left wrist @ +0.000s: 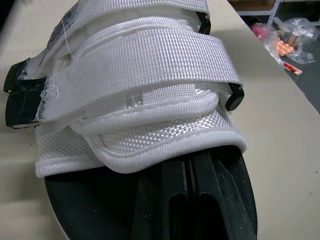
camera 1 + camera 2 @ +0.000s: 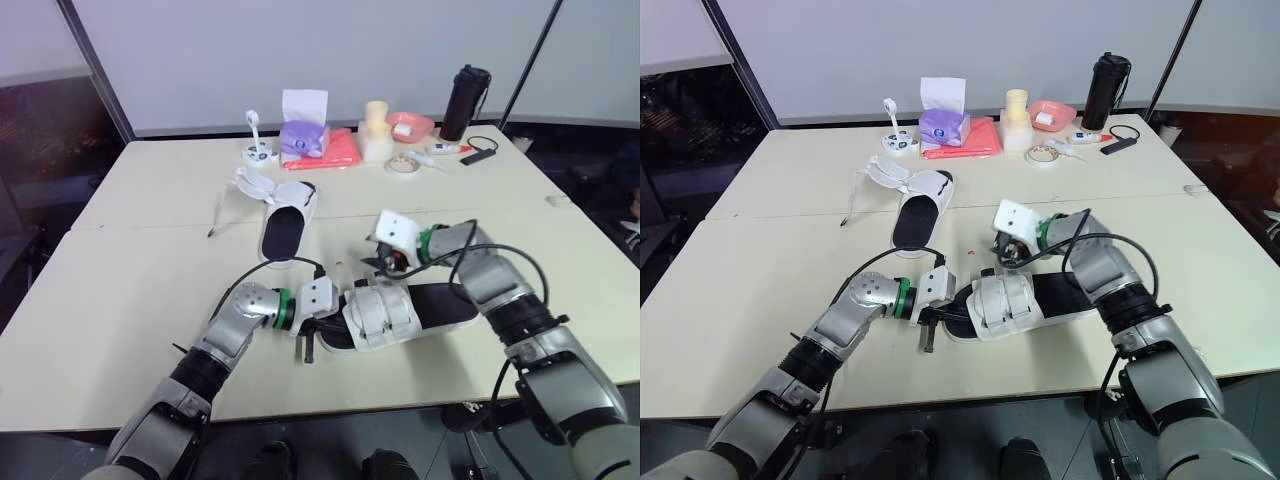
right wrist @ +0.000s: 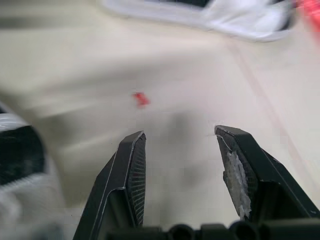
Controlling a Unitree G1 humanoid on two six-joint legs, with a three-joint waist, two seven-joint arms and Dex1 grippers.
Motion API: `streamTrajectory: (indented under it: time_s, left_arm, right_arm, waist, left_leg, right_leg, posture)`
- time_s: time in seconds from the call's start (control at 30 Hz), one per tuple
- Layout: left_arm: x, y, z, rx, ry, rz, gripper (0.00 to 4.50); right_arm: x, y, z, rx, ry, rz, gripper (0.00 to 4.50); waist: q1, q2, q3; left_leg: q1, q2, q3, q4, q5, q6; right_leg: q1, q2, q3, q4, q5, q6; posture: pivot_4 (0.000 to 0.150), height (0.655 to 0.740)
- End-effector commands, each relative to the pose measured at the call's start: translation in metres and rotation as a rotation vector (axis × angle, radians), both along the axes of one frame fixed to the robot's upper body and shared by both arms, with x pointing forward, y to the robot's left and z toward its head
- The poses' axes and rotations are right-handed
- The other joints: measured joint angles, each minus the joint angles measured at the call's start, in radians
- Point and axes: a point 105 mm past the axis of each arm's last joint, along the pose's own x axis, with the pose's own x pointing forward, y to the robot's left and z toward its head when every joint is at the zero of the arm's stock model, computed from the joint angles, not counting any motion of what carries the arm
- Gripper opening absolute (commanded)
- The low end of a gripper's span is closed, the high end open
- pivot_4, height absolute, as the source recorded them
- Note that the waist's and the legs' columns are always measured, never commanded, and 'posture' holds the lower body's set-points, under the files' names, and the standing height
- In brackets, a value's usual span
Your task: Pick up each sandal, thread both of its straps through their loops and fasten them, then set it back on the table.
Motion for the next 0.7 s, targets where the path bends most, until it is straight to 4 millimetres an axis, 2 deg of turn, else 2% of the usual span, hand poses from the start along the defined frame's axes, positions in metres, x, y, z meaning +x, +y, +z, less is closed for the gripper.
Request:
streamTrajectory:
  time_s: [0.03, 0.17, 0.3, 0.4, 0.53, 0.7]
  left_arm:
    - [-0.005, 0.014, -0.027, 0.079, 0.106, 0.045, 0.0]
    - [-0.004, 0.014, -0.007, 0.015, 0.098, 0.049, 0.0]
    - [-0.003, 0.024, 0.016, -0.034, 0.099, 0.055, 0.0]
    - [-0.004, 0.031, 0.026, -0.045, 0.103, 0.06, 0.0]
    - [-0.003, 0.043, 0.04, -0.07, 0.109, 0.089, 0.0]
    - [-0.004, 0.05, 0.046, -0.078, 0.113, 0.107, 0.0]
  right_arm:
    - [-0.018, -0.016, 0.034, 0.016, -0.111, 0.014, 2.35]
    - [-0.042, -0.038, 0.038, 0.002, -0.149, -0.019, 2.35]
    - [-0.066, -0.063, 0.02, -0.201, -0.207, -0.006, 2.35]
    - [-0.076, -0.071, 0.007, -0.283, -0.218, 0.021, 2.35]
    - [-0.093, -0.059, -0.017, -0.353, -0.271, 0.149, 2.35]
    - [-0.097, -0.046, -0.026, -0.402, -0.402, 0.28, 2.35]
  waist:
    - [0.001, 0.0, 0.0]
    - [-0.005, 0.0, 0.001]
    - [-0.004, 0.002, 0.002]
    - [-0.007, 0.002, 0.004]
    - [-0.003, 0.002, 0.005]
    - [-0.002, 0.002, 0.006]
  left_leg:
    - [0.0, 0.0, 0.0, 0.0, 0.0, 0.0]
    - [0.0, 0.0, 0.001, -0.001, 0.0, 0.0]
    - [-0.005, 0.001, 0.001, -0.002, 0.0, 0.0]
    - [-0.007, 0.001, 0.003, -0.001, 0.0, 0.0]
    - [-0.007, 0.001, 0.003, -0.001, 0.0, 0.0]
    - [-0.008, 0.001, 0.003, 0.0, 0.0, 0.0]
  right_leg:
    - [0.0, 0.0, 0.0, 0.0, 0.0, 0.0]
    - [0.0, 0.0, 0.0, -0.001, -0.001, 0.0]
    - [-0.006, 0.0, 0.001, 0.001, -0.001, 0.0]
    - [-0.007, 0.0, 0.001, 0.001, -0.001, 0.0]
    - [-0.007, 0.0, 0.0, 0.001, -0.001, 0.0]
    - [-0.007, -0.001, 0.001, 0.0, -0.001, 0.0]
  posture:
    - [0.15, 0.7344]
    - [0.15, 0.7344]
    - [0.15, 0.7344]
    - [0.15, 0.7344]
    - [0.15, 0.7344]
    - [0.15, 0.7344]
